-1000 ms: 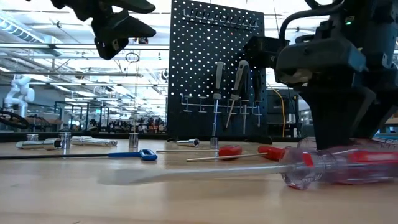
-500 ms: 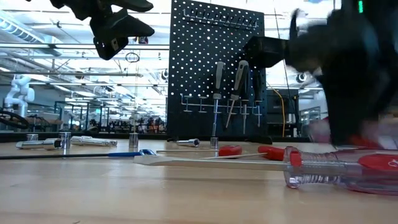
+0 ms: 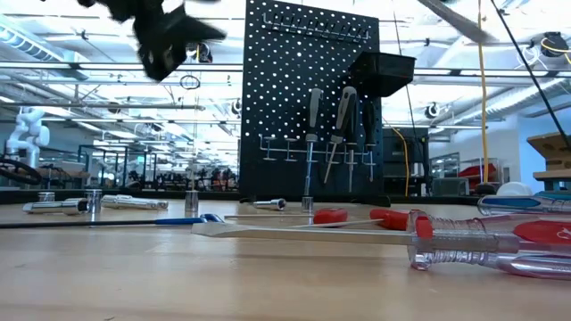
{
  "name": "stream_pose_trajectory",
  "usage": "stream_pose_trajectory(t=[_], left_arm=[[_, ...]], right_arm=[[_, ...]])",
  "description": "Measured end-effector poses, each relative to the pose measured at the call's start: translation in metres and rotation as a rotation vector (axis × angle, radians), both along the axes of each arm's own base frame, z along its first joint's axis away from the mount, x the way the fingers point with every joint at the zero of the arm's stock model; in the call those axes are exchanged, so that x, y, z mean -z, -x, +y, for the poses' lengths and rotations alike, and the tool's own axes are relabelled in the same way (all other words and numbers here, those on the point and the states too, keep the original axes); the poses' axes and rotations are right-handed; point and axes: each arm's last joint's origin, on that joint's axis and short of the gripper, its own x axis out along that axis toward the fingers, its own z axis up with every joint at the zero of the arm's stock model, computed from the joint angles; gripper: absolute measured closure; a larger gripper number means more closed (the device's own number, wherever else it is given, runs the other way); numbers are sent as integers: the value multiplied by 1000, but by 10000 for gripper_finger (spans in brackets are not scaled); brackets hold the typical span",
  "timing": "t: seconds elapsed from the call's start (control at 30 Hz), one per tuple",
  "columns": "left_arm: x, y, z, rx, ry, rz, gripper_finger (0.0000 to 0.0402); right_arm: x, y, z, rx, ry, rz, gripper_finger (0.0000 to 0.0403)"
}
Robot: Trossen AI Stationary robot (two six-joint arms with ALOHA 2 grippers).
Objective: Hang tools onto peg board
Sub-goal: Hang the red screwdriver on the pegboard
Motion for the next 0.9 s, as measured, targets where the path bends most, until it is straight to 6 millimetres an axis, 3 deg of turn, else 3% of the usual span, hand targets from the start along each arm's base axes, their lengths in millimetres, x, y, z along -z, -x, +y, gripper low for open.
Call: stream_pose_trajectory(t=[0.2,0.3,0.53,0.9], left_arm=[[-31,-8,2,3,26,-327,253],[-44,-10,8,-21,36,-449,253],[-55,-10,13,-4,-29,-577,253],[-54,-11,14,-16,-78,-571,253]], right_arm=[[-44,-15,-5,-209,141,-295,285],[-54,-24,-10,-251,168,-414,285],[-44,-40,-20,-248,157,-419,285],[-32,-57,-24,-218,125,-437,285]])
